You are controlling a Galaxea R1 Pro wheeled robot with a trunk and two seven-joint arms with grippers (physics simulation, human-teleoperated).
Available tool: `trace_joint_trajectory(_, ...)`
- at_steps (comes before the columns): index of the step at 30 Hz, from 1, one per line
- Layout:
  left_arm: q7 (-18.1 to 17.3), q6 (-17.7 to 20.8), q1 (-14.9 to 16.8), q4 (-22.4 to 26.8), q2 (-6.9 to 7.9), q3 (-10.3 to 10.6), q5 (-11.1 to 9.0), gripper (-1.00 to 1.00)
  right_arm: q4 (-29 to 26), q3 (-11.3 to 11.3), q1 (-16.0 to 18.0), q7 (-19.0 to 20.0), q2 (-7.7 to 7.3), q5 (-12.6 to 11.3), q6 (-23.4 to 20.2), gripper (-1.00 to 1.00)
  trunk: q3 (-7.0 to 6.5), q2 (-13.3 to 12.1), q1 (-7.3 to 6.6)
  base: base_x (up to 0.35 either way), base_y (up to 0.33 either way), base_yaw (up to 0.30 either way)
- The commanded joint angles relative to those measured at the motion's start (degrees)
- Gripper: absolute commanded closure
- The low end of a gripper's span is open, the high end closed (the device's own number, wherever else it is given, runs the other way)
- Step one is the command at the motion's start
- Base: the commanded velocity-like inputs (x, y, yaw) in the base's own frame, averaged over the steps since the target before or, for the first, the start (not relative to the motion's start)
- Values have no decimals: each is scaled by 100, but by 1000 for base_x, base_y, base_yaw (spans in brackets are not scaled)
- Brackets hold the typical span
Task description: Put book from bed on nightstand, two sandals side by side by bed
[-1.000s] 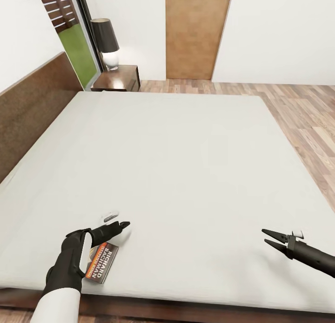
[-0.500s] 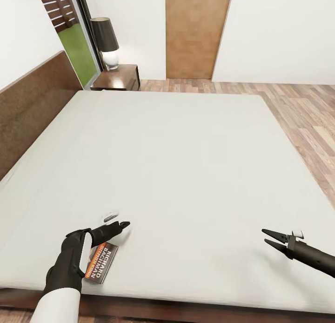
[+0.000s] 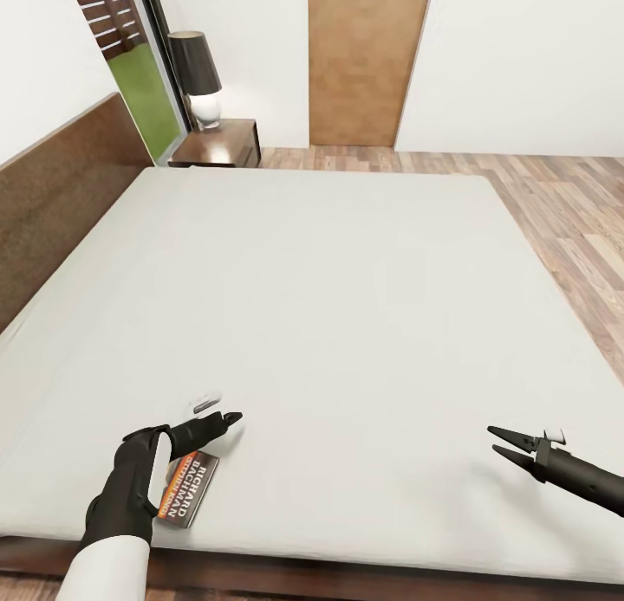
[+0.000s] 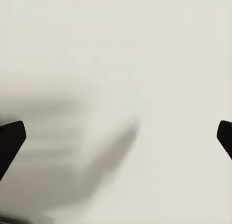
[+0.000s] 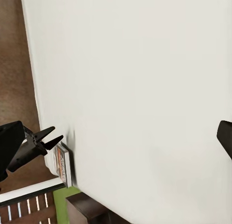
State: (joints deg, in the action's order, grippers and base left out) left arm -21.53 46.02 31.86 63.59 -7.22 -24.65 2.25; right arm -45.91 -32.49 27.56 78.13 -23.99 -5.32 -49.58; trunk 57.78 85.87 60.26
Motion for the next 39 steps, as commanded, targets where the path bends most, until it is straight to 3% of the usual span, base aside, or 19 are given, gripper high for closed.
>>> trace_joint_trajectory(1,-39,30,5,4,-7,-22,13,-100,2,-3,3,11,-1,-13,-43,-100,4,2,0,0,0,0)
trace_joint_trajectory(8,-41,30,5,4,-7,-22,13,-100,-1,-3,3,9,-1,-13,-43,-100,75,162,88,0,0,0)
trace_joint_trajectory(30,-44,35,5,4,-7,-22,2,-100,1,-3,3,10,-1,-13,-43,-100,75,162,88,0,0,0)
trace_joint_trajectory(32,-42,32,5,4,-7,-22,-57,-100,1,-3,3,9,-1,-13,-43,-100,39,82,44,0,0,0)
trace_joint_trajectory(35,-37,30,5,4,-7,-22,-357,-100,-2,-3,3,11,-1,-13,-43,-100,39,82,44,0,0,0)
trace_joint_trajectory(39,-36,30,5,4,-7,-23,-452,-100,0,-3,2,12,-1,-13,-43,-100,39,82,44,0,0,0)
